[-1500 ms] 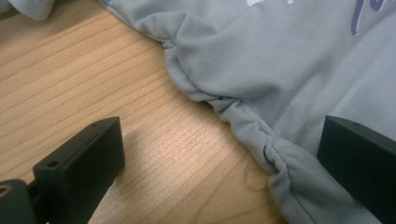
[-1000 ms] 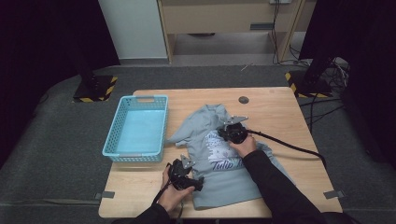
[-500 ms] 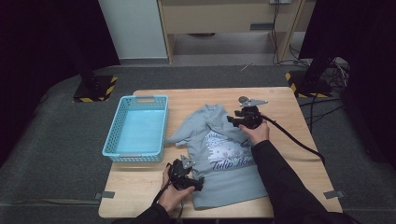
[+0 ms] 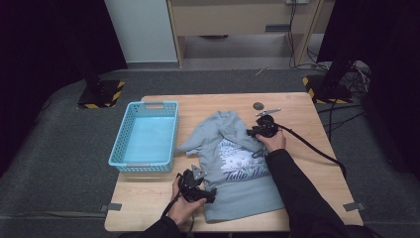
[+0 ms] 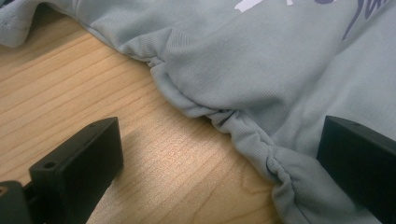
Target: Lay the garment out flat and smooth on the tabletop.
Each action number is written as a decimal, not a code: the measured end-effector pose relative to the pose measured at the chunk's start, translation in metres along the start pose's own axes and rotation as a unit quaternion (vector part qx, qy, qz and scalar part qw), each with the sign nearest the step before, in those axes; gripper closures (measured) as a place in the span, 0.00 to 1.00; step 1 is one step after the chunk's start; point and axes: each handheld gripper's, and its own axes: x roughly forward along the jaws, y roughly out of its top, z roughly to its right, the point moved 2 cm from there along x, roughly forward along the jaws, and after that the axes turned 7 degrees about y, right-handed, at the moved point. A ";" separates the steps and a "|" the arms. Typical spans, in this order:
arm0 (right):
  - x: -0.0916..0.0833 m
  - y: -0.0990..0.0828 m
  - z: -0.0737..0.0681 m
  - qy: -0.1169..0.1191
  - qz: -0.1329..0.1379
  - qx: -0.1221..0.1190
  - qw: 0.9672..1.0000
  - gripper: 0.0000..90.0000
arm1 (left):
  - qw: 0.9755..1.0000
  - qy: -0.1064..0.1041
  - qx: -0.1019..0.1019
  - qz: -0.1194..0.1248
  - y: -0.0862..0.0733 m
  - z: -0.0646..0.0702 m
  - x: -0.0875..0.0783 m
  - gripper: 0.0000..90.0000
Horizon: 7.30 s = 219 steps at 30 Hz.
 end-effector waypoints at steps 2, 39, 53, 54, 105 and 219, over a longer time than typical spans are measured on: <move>0.001 -0.002 -0.001 0.005 -0.001 -0.001 1.000 0.79 | 1.000 0.000 0.000 0.001 0.000 0.000 0.000 0.00; -0.062 0.014 0.030 -0.039 0.074 0.018 0.996 0.98 | 1.000 0.003 -0.002 -0.001 0.000 0.000 0.000 0.00; -0.122 0.013 0.080 -0.206 0.127 0.036 0.970 0.98 | 1.000 0.003 -0.003 -0.001 0.000 0.001 0.000 0.00; -0.122 0.009 0.084 -0.223 0.115 0.036 0.967 0.98 | 1.000 0.003 -0.003 -0.001 0.000 0.001 0.000 0.00; -0.105 -0.020 0.119 -0.194 0.119 0.118 0.966 0.39 | 1.000 -0.004 -0.003 -0.009 0.005 0.000 -0.007 0.12; -0.126 -0.114 -0.050 0.049 -0.032 -0.048 0.997 0.14 | 0.976 0.205 -0.073 -0.021 0.144 -0.124 0.118 0.64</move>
